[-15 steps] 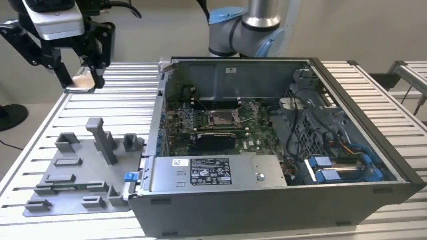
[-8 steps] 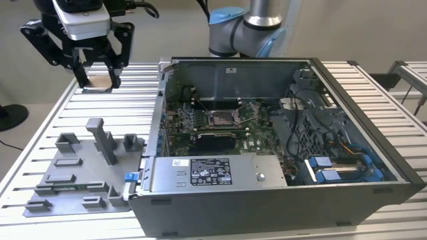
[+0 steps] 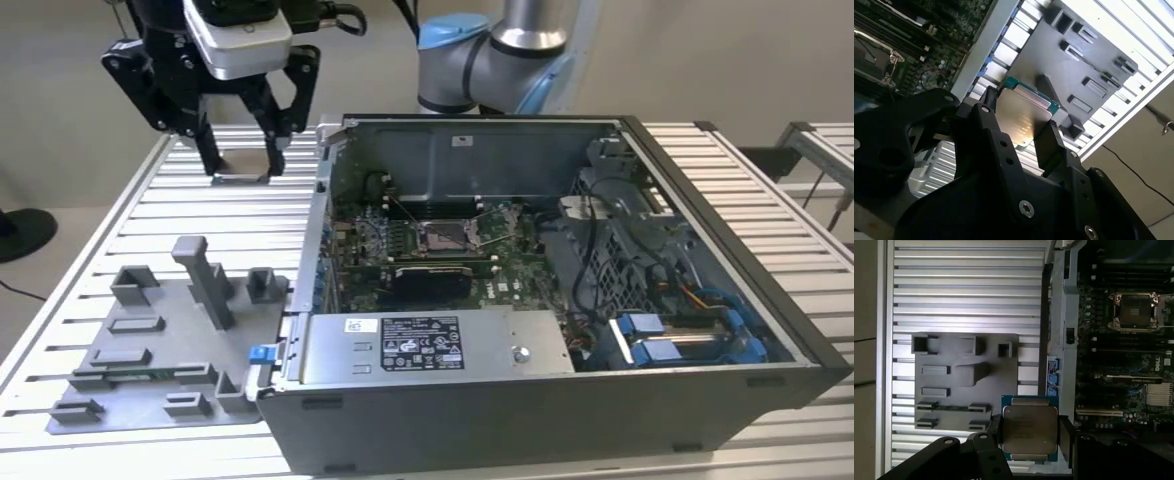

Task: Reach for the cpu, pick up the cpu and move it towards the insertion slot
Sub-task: 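Pick up the cpu and move it towards the insertion slot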

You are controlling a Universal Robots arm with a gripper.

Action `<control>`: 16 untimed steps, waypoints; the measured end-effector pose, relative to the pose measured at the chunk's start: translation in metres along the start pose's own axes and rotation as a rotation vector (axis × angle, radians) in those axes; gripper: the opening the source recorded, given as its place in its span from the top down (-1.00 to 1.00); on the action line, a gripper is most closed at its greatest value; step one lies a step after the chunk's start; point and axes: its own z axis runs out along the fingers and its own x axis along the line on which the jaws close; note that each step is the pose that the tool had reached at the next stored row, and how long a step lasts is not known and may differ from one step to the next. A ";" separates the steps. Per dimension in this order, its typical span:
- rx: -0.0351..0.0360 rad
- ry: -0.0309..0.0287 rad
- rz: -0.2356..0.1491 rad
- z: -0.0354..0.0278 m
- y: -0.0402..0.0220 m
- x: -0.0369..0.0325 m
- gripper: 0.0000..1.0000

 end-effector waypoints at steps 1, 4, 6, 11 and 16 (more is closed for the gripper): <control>0.0000 0.0000 0.000 -0.0002 0.0000 -0.0048 1.00; 0.0001 0.0001 0.000 -0.0006 -0.0001 -0.0182 1.00; 0.0000 0.0001 0.000 -0.0008 -0.0002 -0.0273 1.00; 0.0000 0.0000 0.000 -0.0015 -0.0004 -0.0502 1.00; 0.0000 0.0000 0.000 -0.0022 -0.0006 -0.0727 1.00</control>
